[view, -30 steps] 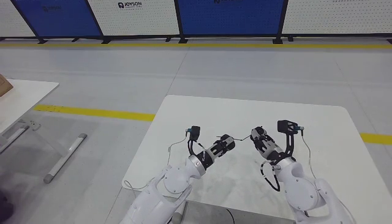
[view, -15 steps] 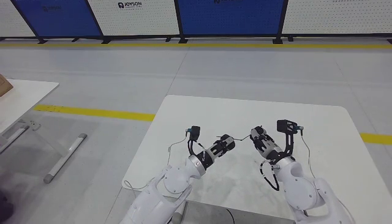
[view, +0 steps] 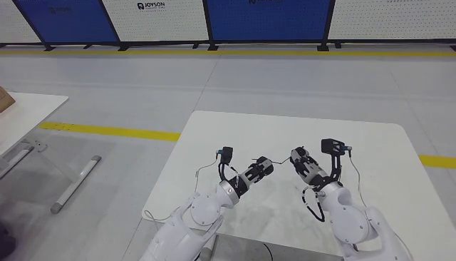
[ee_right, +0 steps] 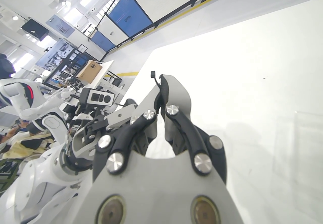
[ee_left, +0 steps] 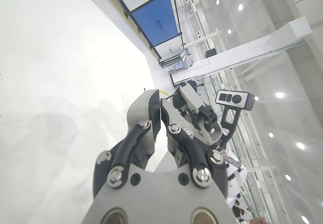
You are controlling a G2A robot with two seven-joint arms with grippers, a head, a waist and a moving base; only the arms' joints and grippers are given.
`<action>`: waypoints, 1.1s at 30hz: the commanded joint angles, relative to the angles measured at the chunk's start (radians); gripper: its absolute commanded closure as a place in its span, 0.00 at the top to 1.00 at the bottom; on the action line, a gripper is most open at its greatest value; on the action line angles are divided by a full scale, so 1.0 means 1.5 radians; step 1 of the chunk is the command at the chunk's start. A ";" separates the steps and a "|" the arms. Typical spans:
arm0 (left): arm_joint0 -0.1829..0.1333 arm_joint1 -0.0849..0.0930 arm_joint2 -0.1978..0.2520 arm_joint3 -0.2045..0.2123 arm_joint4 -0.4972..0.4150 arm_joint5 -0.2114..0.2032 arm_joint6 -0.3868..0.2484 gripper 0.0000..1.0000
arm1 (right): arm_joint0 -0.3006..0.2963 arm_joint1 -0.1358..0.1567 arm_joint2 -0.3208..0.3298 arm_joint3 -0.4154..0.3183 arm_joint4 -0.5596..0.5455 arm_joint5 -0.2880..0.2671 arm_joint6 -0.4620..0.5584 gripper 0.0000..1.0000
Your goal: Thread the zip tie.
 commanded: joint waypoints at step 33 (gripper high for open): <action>0.000 0.000 0.000 0.000 0.000 0.000 0.000 0.00 | -0.008 -0.002 0.007 -0.003 -0.016 0.000 0.000 0.00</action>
